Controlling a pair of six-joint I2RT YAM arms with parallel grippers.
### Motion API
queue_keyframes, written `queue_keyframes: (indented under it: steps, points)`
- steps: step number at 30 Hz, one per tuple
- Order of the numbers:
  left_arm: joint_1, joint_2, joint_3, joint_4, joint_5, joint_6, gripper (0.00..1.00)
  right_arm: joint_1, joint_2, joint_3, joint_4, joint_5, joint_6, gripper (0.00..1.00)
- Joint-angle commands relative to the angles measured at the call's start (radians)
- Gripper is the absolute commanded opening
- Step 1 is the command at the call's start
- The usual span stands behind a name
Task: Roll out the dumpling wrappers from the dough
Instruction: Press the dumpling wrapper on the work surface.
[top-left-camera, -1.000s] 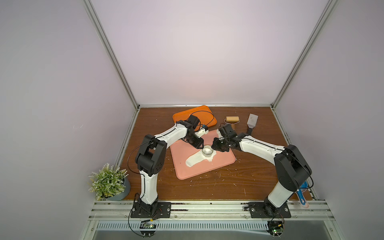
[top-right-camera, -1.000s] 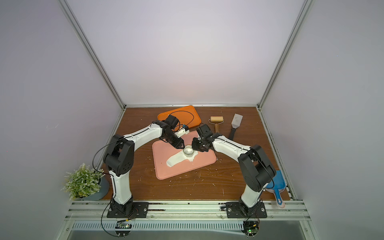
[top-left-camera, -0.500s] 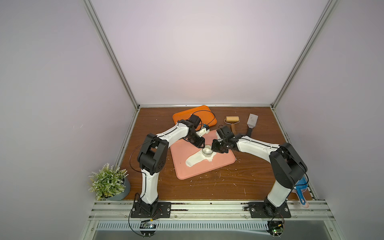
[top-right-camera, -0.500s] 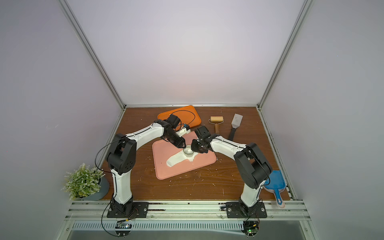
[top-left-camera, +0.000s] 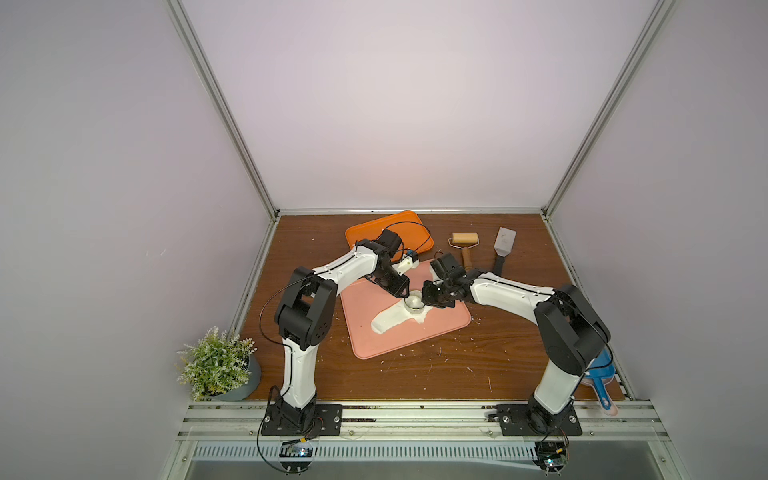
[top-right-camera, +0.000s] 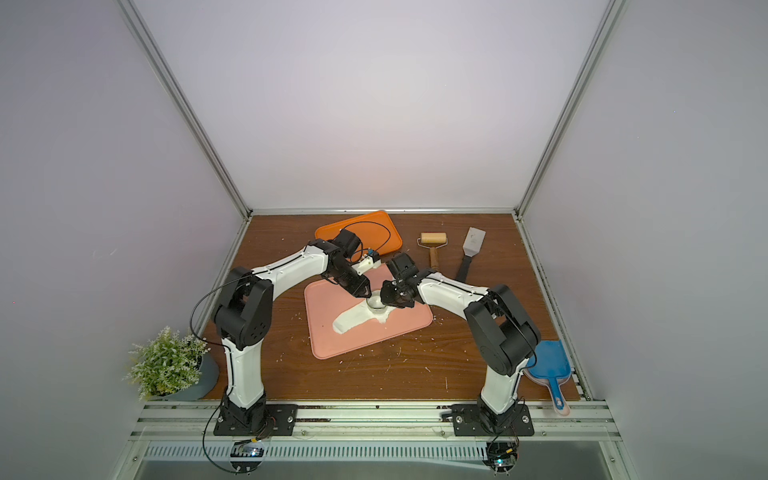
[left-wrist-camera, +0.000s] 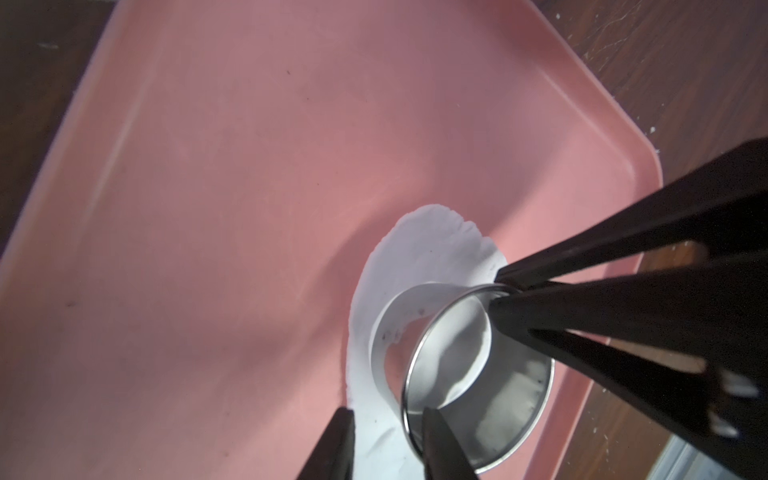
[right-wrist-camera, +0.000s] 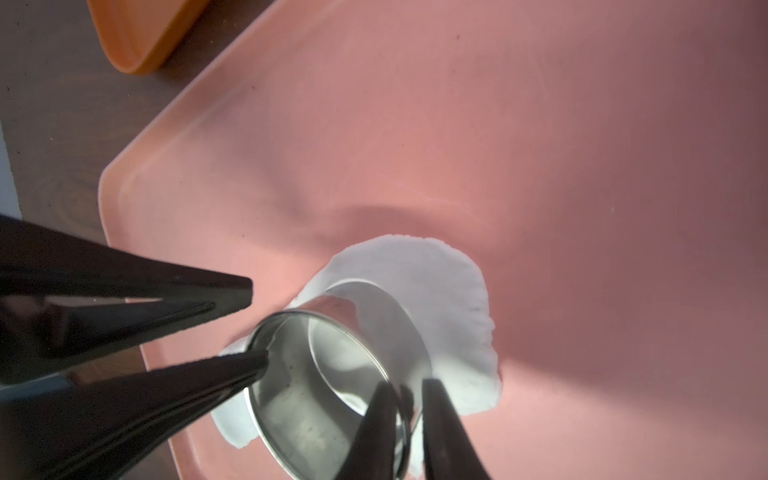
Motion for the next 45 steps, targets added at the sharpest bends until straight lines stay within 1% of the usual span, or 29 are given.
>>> queue_keyframes:
  steps: [1,11,18,20,21,25,26,29,30,32,33,35,37,40,41,45]
  points:
    - [-0.015,0.01,-0.007,-0.04,0.019,0.02,0.33,0.005,0.002,0.036,-0.005,0.035,-0.009,0.18]
    - [-0.019,0.016,-0.017,-0.045,0.012,0.032,0.32,0.022,0.009,0.06,-0.031,0.067,-0.017,0.17]
    - [-0.02,0.021,-0.02,-0.047,0.003,0.04,0.31,0.023,0.015,0.06,-0.034,0.076,-0.017,0.14]
    - [-0.019,0.023,-0.021,-0.048,-0.004,0.044,0.3,0.024,0.017,0.058,-0.032,0.076,-0.017,0.12]
    - [-0.019,0.023,-0.048,-0.048,-0.005,0.044,0.29,0.025,0.02,0.058,-0.031,0.077,-0.017,0.12]
    - [-0.019,0.025,-0.058,-0.048,-0.011,0.048,0.25,0.024,0.023,0.055,-0.032,0.084,-0.018,0.1]
    - [-0.019,0.027,-0.06,-0.048,-0.013,0.049,0.25,0.024,0.025,0.053,-0.032,0.084,-0.017,0.08]
    - [-0.019,0.032,-0.067,-0.048,-0.019,0.052,0.24,0.025,0.026,0.049,-0.032,0.091,-0.018,0.08]
    - [-0.019,0.034,-0.07,-0.048,-0.02,0.051,0.23,0.025,0.028,0.048,-0.032,0.092,-0.019,0.08]
    - [-0.02,0.039,-0.076,-0.048,-0.023,0.054,0.17,0.024,0.031,0.047,-0.032,0.094,-0.02,0.07]
    - [-0.02,0.039,-0.079,-0.047,-0.024,0.054,0.14,0.024,0.034,0.047,-0.034,0.095,-0.021,0.04]
    - [-0.02,0.044,-0.087,-0.048,-0.034,0.055,0.13,0.025,0.039,0.05,-0.037,0.095,-0.02,0.0]
    - [-0.02,0.049,-0.094,-0.048,-0.05,0.056,0.12,0.024,0.044,0.053,-0.041,0.1,-0.021,0.0]
    - [-0.019,0.062,-0.117,-0.048,-0.075,0.064,0.02,0.024,0.06,0.062,-0.049,0.1,-0.023,0.0]
    - [-0.019,0.066,-0.126,-0.049,-0.085,0.067,0.0,0.024,0.067,0.066,-0.055,0.101,-0.022,0.0]
    - [-0.02,0.082,-0.157,-0.053,-0.124,0.077,0.0,0.024,0.085,0.07,-0.07,0.107,-0.017,0.0]
